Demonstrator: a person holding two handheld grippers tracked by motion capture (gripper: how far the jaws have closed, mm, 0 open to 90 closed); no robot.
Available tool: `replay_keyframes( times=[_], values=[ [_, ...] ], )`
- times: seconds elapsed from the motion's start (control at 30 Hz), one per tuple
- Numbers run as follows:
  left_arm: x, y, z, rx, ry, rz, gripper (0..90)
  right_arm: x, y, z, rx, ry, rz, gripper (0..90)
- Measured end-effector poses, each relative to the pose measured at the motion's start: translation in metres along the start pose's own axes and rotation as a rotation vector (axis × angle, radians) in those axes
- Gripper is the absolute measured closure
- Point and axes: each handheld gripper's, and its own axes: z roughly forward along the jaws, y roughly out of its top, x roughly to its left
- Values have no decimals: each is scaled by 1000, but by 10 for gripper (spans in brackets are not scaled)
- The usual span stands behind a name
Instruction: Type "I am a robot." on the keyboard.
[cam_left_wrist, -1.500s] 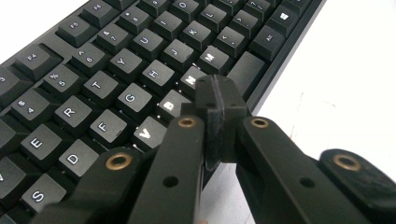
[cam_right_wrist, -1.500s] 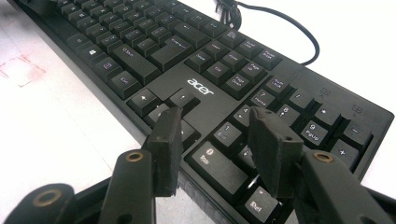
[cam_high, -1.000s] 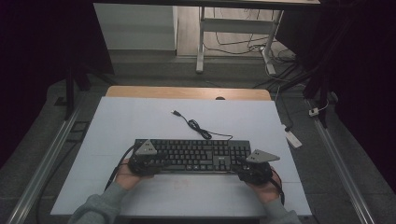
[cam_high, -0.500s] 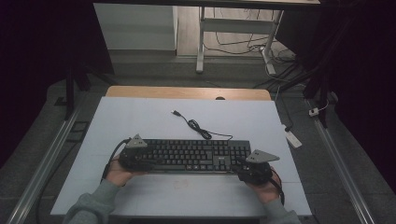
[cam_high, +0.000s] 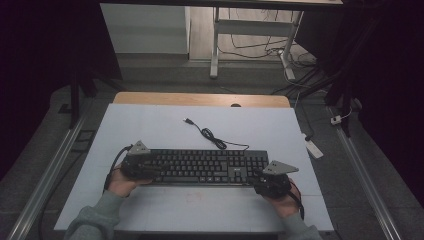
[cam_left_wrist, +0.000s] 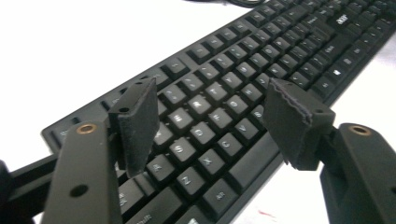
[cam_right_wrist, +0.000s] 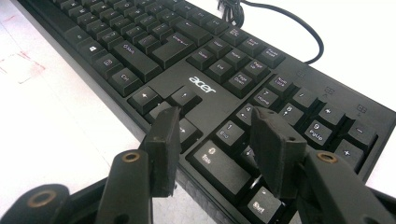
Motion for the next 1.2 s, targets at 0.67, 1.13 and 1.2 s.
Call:
replay_keyframes(
  times=[0.67, 1.13, 1.2],
  values=[
    [14, -10, 1, 65, 54, 31, 888, 0, 0, 1, 13, -5, -12, 527],
    [17, -16, 10, 132, 64, 35, 888, 0, -1, 2, 15, -10, -10, 526],
    [17, -16, 11, 134, 65, 35, 888, 0, -1, 2, 15, -11, -10, 526]
  ],
)
